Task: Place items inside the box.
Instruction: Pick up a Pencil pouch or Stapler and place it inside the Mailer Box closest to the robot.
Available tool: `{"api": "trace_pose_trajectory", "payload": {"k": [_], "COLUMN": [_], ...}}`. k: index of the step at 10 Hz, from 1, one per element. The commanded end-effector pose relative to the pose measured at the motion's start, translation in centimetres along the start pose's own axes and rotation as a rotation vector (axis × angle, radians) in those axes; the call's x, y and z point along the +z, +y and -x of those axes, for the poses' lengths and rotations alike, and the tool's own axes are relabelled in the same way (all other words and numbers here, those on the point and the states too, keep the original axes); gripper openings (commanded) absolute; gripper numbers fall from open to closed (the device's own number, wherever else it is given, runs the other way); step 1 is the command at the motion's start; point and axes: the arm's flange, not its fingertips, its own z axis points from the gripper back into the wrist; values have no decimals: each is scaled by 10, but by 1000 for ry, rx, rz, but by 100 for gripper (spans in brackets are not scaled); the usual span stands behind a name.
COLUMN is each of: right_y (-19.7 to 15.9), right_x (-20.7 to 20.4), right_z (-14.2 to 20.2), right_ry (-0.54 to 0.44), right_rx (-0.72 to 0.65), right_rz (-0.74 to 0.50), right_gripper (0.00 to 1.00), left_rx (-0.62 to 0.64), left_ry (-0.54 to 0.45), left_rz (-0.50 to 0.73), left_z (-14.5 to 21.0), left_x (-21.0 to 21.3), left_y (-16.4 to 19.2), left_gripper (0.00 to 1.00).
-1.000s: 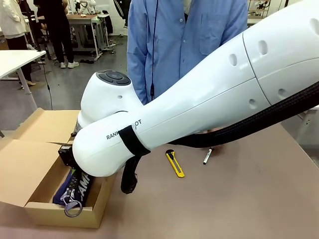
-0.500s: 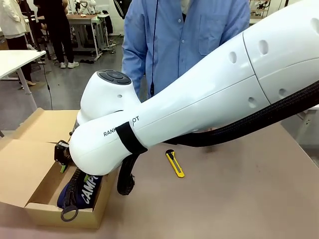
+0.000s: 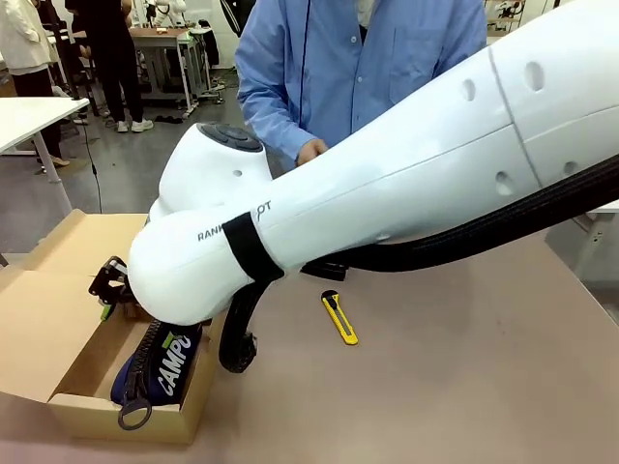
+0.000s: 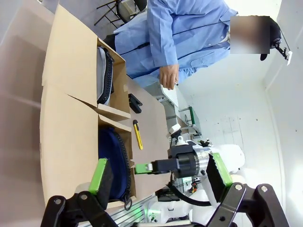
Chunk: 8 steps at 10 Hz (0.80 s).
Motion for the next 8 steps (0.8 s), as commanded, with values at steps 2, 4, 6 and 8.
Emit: {"api": "trace_pose_trajectory", "payload": {"k": [2,4,6,8], "right_y": [-72,-188,-204,-24], "right_x": [117,227,243,132], "right_z": [21,83,108,76], "right_ry": [141,252,-17,147], "right_rx": [65,-10,-200,5], "right_rz": [-156,-252,-271,-224], "right_gripper": [100,100,100,100], "left_rx": [-21,-21,-21,-21], "left_ry": [-11,-11,-11,-11], "left_rz": [20,20,20,20], "left_z": [0,0,0,0], "left_x": [-1,-1,-1,-1], "left_y": [-1,-1,-1,-1], "left_gripper": [100,100,100,100]}}
